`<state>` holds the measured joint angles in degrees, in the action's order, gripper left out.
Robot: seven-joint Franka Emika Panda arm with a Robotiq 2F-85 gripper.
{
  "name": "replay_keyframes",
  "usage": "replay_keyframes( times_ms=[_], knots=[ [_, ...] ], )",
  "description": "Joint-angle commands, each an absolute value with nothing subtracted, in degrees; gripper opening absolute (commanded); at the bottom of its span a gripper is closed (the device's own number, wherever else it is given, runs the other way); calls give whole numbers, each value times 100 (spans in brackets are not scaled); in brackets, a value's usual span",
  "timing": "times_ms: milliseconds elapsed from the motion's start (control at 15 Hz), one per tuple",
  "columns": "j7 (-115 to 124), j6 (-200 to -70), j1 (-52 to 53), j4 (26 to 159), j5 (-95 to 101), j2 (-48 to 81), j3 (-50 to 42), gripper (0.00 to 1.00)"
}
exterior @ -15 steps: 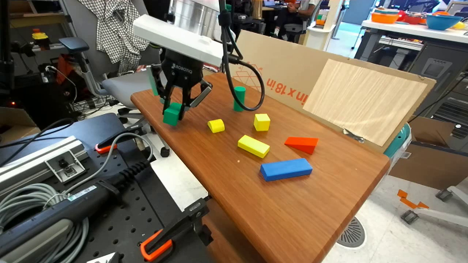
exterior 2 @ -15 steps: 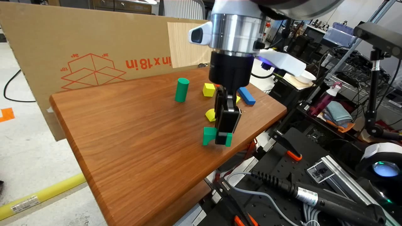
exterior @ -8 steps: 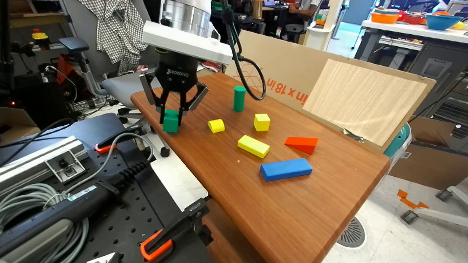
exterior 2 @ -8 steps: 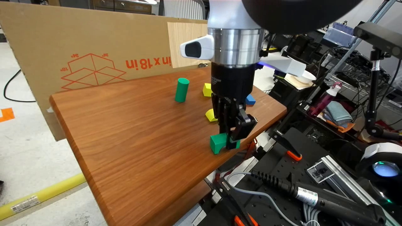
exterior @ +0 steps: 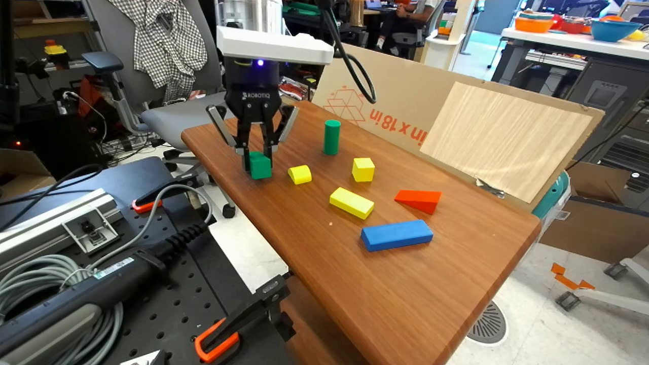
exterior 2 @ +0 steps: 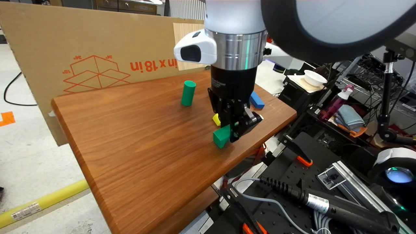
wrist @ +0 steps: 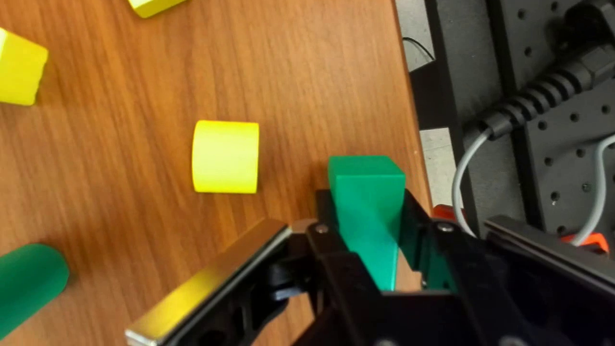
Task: Move the green rectangular block towards you
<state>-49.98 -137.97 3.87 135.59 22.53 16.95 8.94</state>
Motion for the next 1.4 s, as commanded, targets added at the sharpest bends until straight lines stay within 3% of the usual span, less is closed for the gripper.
replay_keyframes(
  times_ms=[0,333,400,533,867,1333],
  knots=[
    [-4843,-14305,385,13713,2400,1685,747,9],
    [-4695,-14723,311,13889,2291,1708,645,9],
    [-4609,-14727,318,13895,2276,1706,628,59],
    [-4444,-14765,333,13931,2308,1712,591,64],
    [-4111,-14703,297,14008,2059,1659,629,100],
    [-3594,-14453,133,13859,760,1075,812,100]
  ],
)
